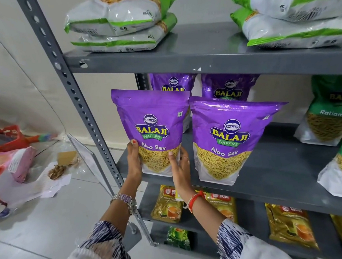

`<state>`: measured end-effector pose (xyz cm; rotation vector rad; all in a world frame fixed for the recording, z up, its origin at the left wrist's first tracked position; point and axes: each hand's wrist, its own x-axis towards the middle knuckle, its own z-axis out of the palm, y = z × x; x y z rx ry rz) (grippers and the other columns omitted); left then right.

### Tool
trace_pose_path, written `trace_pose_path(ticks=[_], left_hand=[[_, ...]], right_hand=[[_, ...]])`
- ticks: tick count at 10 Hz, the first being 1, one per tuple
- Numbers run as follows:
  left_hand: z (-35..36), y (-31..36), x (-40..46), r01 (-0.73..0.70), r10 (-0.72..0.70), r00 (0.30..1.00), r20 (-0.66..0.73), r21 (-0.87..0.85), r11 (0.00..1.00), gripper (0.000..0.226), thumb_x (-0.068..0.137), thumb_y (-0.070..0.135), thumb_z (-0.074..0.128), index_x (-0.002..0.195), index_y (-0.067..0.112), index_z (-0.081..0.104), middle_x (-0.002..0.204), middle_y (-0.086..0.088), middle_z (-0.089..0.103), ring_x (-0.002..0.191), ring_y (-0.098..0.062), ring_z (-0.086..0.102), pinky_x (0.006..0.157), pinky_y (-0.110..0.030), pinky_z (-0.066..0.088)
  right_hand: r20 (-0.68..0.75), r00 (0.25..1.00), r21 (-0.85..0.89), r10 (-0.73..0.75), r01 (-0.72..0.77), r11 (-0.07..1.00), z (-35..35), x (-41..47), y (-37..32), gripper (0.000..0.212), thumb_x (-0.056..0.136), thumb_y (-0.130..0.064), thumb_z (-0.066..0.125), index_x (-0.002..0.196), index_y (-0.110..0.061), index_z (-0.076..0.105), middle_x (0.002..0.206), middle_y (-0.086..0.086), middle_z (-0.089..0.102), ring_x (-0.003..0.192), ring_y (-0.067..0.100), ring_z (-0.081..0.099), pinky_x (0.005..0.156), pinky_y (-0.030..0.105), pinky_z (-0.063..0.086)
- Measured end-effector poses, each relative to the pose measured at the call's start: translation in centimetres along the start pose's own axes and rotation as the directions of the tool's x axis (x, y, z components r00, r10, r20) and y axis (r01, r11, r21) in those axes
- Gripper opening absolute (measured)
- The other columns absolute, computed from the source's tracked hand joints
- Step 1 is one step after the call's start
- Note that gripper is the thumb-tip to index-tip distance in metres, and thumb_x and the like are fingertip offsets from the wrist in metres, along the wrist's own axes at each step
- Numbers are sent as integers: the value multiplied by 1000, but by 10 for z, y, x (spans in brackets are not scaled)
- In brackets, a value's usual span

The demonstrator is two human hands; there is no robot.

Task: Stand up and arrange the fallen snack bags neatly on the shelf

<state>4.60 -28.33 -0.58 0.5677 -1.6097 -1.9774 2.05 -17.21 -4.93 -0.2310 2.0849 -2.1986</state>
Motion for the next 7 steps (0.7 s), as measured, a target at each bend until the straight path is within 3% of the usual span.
trace_pose_path(ticks=[1, 2, 3, 4, 5, 6, 7], left_hand=[[-1, 2, -2, 1, -1, 1000, 2, 9, 1000, 28, 96, 36, 30, 116, 19, 40, 115, -6, 54, 91, -8, 56, 88, -32, 44], [-1, 1, -3, -2, 2, 1000, 12, 14, 1000, 27, 96, 35, 30, 116, 19, 40, 115, -5, 54, 91, -7, 56, 90, -34, 43], [0, 3, -5, -3, 3, 1000, 6, 13, 1000, 28, 96, 35, 30, 117, 19, 39, 116, -5, 53, 93, -11, 56, 89, -34, 41], [-1, 3, -3, 1, -1, 1000, 3, 4, 1000, 28, 96, 36, 31, 117, 20, 39, 116, -5, 53, 95, -12, 56, 91, -35, 40], [-2, 1, -4, -19, 19, 1000, 12, 9, 1000, 28, 96, 34, 30, 119, 19, 39, 110, -1, 56, 92, -3, 56, 82, -24, 47], [-3, -3, -1, -42, 42, 998, -35, 1, 999, 33, 97, 30, 32, 127, 17, 35, 113, 2, 56, 97, -4, 57, 70, -12, 53], [5, -3, -10, -110, 109, 987, -120, -4, 994, 51, 96, 29, 38, 142, 18, 20, 144, -4, 37, 123, -14, 46, 86, -15, 47]], right_hand=[[4, 1000, 21, 19, -19, 1000, -1, 1, -2, 70, 69, -79, 49, 127, -41, 40, 137, 5, 50, 127, 23, 47, 101, 53, 45], [2, 1000, 23, -3, 3, 1000, -2, -2, -7, 41, 75, -71, 50, 113, -60, 41, 134, 4, 53, 124, 21, 50, 99, 49, 49], [12, 1000, 54, -27, 26, 998, -4, -3, -12, 30, 84, -53, 51, 113, -51, 43, 131, 4, 55, 121, 20, 53, 95, 40, 52], [26, 999, 74, -37, 35, 997, -5, -3, -13, 38, 85, -48, 50, 121, -41, 41, 133, 7, 54, 121, 20, 53, 93, 37, 53], [23, 999, 65, -29, 28, 998, -6, -7, -16, 45, 83, -52, 51, 124, -35, 41, 134, 7, 53, 122, 20, 52, 96, 40, 52], [9, 999, 48, 31, -32, 998, -5, -8, -7, 68, 76, -68, 53, 130, -29, 41, 133, 9, 53, 122, 21, 53, 97, 48, 50], [-33, 999, 29, 0, 1, 1000, -14, -20, -8, 69, 78, -64, 53, 132, -25, 39, 133, 9, 53, 124, 20, 51, 103, 48, 44]])
